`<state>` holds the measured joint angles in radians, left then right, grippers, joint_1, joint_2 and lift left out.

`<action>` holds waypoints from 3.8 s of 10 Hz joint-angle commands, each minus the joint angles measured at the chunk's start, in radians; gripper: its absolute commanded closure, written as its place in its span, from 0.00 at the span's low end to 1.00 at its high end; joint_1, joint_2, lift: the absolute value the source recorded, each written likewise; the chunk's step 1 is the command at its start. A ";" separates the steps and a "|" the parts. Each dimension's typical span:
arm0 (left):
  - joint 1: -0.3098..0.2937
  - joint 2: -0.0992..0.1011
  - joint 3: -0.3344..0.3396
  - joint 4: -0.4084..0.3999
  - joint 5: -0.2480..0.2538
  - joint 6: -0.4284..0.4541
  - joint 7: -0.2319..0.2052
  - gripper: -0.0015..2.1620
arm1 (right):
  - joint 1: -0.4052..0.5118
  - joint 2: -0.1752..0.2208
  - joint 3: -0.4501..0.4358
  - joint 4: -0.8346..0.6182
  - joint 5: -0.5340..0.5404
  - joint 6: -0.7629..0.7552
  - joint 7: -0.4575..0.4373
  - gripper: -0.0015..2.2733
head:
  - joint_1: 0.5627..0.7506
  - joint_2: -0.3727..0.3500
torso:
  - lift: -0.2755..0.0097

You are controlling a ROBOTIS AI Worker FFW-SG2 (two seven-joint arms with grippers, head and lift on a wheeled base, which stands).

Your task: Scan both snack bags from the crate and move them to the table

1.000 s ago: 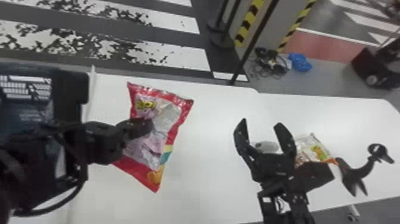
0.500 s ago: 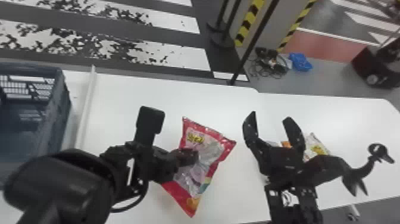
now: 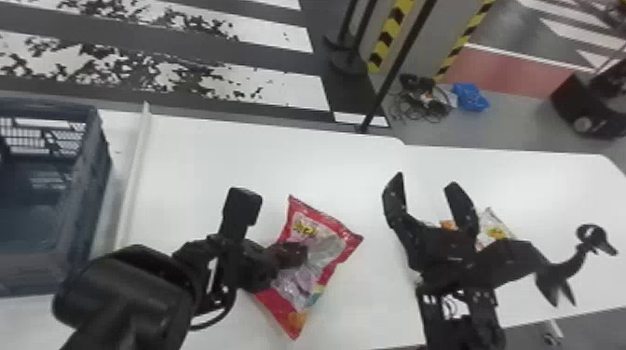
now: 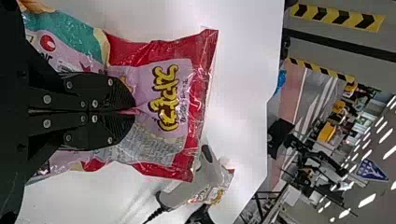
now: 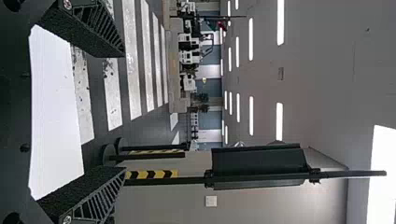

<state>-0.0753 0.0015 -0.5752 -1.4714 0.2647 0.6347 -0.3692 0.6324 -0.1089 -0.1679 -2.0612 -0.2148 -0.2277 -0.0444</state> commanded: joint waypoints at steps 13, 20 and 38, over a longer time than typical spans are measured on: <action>0.365 0.130 0.488 -0.744 -0.028 -0.034 0.196 0.03 | -0.040 0.003 0.019 0.058 -0.041 0.166 0.070 0.04 | 0.70 0.03 | 0.66; 0.611 0.181 0.782 -0.854 0.087 -0.059 0.159 0.03 | -0.049 0.038 0.218 0.046 -0.029 0.436 0.218 0.99 | 0.70 0.56 | 0.66; 0.605 0.183 0.733 -0.825 0.077 -0.059 0.148 0.03 | 0.046 -0.017 0.153 -0.010 -0.144 0.549 0.276 0.99 | 0.70 0.65 | 0.66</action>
<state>0.5271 0.1853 0.1598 -2.2935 0.3434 0.5754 -0.2209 0.6834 -0.1274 -0.0096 -2.0495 -0.3563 0.3187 0.2317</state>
